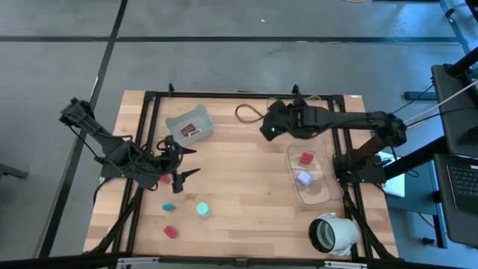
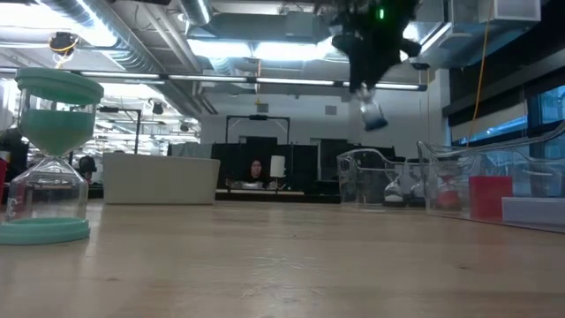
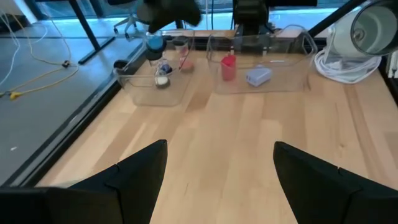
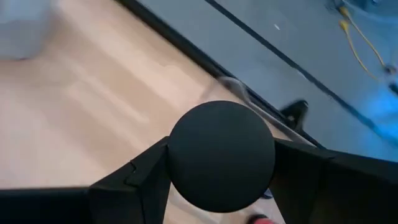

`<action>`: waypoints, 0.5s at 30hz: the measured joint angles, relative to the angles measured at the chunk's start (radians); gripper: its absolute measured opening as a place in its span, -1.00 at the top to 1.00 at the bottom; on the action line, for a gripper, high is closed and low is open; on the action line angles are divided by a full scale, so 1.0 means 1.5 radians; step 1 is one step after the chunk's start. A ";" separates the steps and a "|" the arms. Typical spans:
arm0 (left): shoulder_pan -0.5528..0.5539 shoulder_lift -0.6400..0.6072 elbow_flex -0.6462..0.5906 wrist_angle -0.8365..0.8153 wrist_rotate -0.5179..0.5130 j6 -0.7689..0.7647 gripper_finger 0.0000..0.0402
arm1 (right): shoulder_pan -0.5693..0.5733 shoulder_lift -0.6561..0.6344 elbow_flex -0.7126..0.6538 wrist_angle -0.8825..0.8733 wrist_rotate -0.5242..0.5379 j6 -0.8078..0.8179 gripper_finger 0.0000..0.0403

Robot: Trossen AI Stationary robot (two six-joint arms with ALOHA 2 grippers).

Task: Pick & Place Office items
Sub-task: Put the blue hourglass into the top transparent bin

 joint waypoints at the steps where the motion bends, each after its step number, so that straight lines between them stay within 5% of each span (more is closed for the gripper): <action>1: 0.000 0.000 0.000 -0.006 0.000 -0.001 -0.44 | -0.018 -0.003 -0.020 0.018 -0.005 0.000 -0.05; 10: 0.000 0.000 0.000 -0.017 -0.001 -0.002 -0.44 | -0.144 -0.003 -0.194 0.342 -0.112 -0.045 -0.06; 15: 0.000 0.000 -0.002 -0.023 -0.001 -0.002 -0.44 | -0.171 -0.003 -0.254 0.417 -0.115 -0.036 -0.06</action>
